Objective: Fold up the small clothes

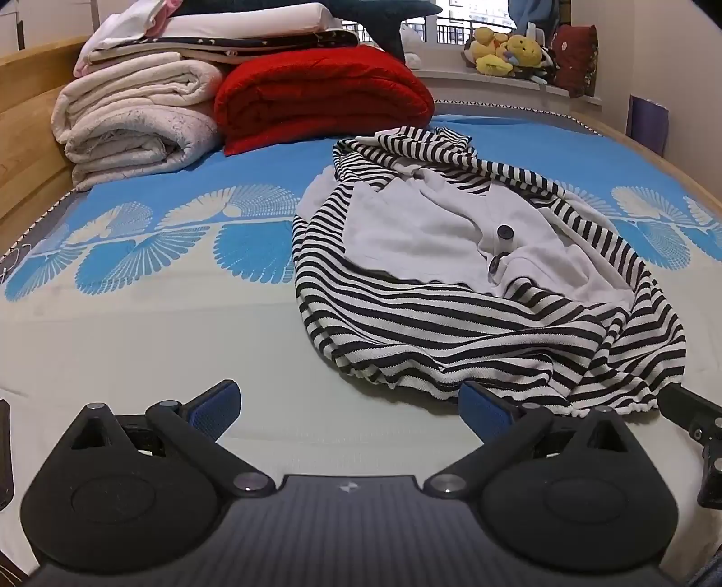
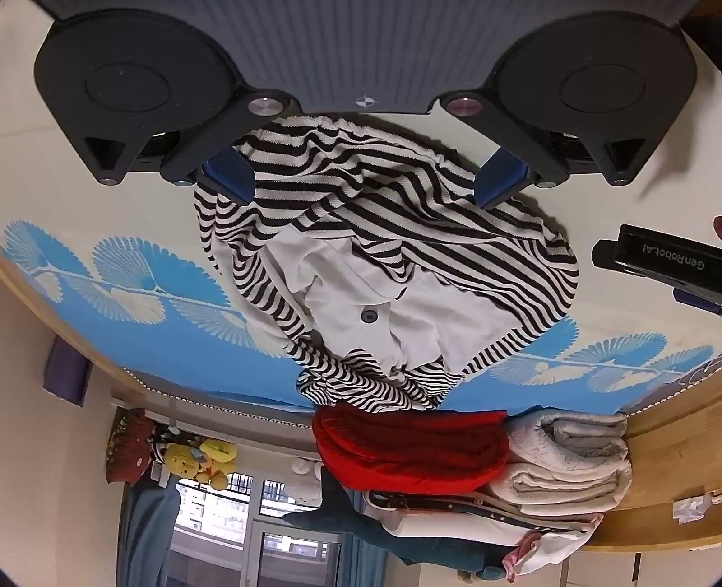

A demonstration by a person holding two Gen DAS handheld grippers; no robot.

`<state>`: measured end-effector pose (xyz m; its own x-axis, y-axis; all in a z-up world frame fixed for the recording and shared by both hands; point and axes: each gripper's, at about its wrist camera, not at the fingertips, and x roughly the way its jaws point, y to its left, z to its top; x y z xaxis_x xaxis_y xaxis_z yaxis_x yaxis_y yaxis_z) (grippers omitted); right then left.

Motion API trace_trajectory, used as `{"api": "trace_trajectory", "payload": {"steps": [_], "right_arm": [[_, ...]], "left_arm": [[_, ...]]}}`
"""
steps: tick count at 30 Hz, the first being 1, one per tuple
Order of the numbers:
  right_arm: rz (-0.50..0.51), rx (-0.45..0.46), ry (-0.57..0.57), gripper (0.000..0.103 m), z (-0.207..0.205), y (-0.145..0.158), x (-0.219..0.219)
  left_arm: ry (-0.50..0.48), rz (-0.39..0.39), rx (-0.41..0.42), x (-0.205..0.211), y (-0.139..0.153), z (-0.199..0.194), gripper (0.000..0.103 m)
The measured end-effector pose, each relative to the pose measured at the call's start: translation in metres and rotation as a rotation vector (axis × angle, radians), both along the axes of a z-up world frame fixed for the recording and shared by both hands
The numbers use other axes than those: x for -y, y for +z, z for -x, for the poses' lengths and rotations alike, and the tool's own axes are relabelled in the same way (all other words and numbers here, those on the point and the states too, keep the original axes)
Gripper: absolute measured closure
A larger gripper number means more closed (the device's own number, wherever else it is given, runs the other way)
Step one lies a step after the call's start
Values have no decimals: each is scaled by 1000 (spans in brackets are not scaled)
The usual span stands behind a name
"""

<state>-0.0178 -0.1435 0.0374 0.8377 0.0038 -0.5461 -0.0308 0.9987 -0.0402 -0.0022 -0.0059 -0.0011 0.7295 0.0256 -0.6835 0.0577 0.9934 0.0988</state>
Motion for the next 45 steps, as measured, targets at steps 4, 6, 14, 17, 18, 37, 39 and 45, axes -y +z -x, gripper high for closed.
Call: {"api": "trace_trajectory", "payload": {"steps": [4,6,14,17,18,37,39,45], "right_arm": [[-4,1,0,1,-1,0,0],[-3,1,-1,1,-1,-1,1],[-2,2,-4,1,-1,0,1],[-3,2,-4,1,-1,0,1],[-4,2,-3,1,-1,0,1],[5,9,-4,1,0,0,1],[4,11,-4,1,0,1,1],[5,13,-3,1,0,1,1]], "left_arm": [[-3,2,-2,-1,1,0,0],[-2,1,-1,-1,1,0,0],[-1,-2,-2,0,0,-1,0],[-1,-2,-3,0,0,0,0],[-1,-2,-4,0,0,0,0],[-1,-2,-3,0,0,0,0],[-2,-2,-3,1,0,0,0],[-4,-3,-3,0,0,0,0]]}}
